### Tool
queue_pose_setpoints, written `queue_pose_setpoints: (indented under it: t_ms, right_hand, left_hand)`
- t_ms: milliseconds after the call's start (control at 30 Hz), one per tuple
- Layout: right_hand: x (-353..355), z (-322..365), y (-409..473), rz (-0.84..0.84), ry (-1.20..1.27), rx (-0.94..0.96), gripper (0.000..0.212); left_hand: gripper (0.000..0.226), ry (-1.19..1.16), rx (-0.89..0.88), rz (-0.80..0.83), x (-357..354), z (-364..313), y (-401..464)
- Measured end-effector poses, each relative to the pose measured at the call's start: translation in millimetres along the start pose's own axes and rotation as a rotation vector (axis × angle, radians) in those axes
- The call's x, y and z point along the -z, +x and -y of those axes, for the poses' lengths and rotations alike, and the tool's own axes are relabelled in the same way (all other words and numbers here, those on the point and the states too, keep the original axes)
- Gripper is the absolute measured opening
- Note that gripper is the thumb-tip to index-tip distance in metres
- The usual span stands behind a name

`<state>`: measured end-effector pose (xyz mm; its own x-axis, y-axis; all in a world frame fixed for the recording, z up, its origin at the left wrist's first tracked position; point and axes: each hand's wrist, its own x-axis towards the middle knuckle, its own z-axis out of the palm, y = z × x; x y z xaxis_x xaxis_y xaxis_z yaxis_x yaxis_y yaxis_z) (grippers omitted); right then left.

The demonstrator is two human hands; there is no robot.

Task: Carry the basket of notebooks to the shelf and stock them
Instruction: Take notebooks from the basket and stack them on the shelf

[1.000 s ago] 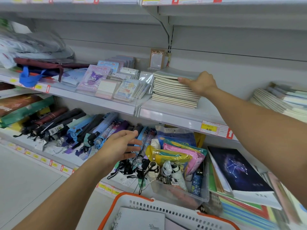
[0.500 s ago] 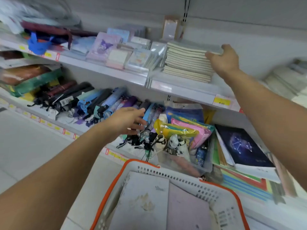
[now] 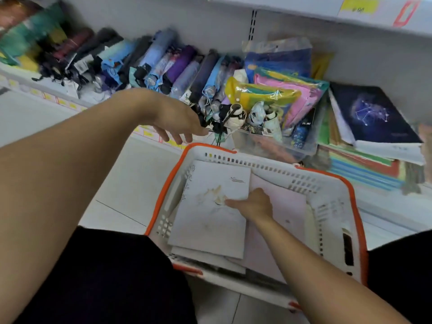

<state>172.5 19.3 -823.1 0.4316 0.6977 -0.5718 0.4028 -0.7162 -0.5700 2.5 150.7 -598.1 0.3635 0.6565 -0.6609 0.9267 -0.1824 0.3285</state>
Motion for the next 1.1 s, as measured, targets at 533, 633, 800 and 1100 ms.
queue_pose_setpoints:
  t_ms: [533, 633, 800, 1100]
  right_hand:
    - [86.3, 59.1, -19.4, 0.348, 1.293, 0.367, 0.027]
    - [70.8, 59.6, -18.1, 0.195, 0.975, 0.229, 0.044]
    - [12.2, -0.3, -13.5, -0.015, -0.204, -0.049, 0.097]
    - [8.8, -1.9, -10.3, 0.005, -0.285, 0.042, 0.029]
  left_hand:
    - [0.045, -0.477, -0.063, -0.05, 4.2, -21.3, -21.2]
    - [0.015, -0.563, -0.089, -0.25, 6.6, -36.1, -29.9]
    - [0.06, -0.094, 0.078, -0.533, 6.2, -31.1, -19.4]
    - [0.062, -0.126, 0.093, -0.447, 7.7, -18.3, -18.6]
